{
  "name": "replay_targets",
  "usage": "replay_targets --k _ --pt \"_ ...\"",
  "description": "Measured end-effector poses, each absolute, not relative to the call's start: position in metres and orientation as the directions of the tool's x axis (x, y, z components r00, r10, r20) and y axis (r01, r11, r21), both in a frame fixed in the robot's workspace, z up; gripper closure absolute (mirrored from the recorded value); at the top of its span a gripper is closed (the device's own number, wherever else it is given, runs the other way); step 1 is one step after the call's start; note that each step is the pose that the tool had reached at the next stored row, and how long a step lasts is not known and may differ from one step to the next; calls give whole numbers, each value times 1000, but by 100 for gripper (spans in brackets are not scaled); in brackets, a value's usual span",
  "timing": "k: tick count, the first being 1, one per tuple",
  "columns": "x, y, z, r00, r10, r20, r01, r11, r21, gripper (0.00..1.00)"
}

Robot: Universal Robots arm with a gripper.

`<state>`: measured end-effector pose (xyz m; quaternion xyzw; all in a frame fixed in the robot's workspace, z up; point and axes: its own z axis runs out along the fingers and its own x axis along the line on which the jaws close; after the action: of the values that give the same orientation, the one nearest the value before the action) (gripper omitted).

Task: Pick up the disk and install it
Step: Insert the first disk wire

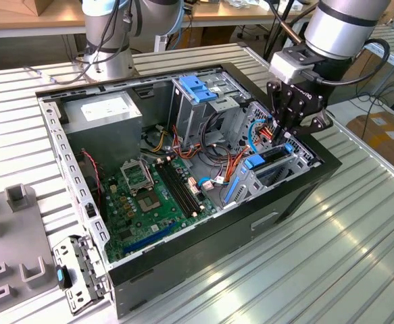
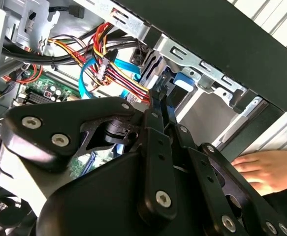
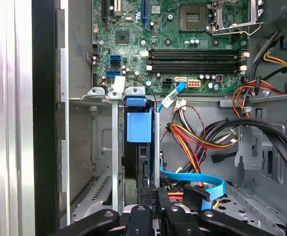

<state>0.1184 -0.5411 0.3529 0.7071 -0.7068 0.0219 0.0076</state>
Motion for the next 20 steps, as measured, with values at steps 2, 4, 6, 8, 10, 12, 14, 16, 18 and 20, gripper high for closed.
replay_targets --k 2,4,6,8,10,12,14,16,18,20 --pt "117 -543 353 0 -999 35 -1000 -1 -22 84" --pt "117 -544 352 0 -1000 28 -1000 -1 -23 84" --pt "116 -545 352 0 -1000 23 -1000 0 -23 84" --pt "116 -546 352 -13 -1000 23 -1000 13 -23 84" --pt "116 -546 351 -35 -999 23 -999 35 -23 84" --pt "116 -546 351 -49 -999 23 -999 49 -23 84" --pt "117 -548 351 -49 -999 23 -999 49 -23 84" --pt "117 -549 351 -49 -999 23 -999 49 -23 84" --pt "117 -549 350 -49 -999 23 -999 49 -23 84" --pt "117 -549 349 -49 -999 23 -999 49 -23 84"
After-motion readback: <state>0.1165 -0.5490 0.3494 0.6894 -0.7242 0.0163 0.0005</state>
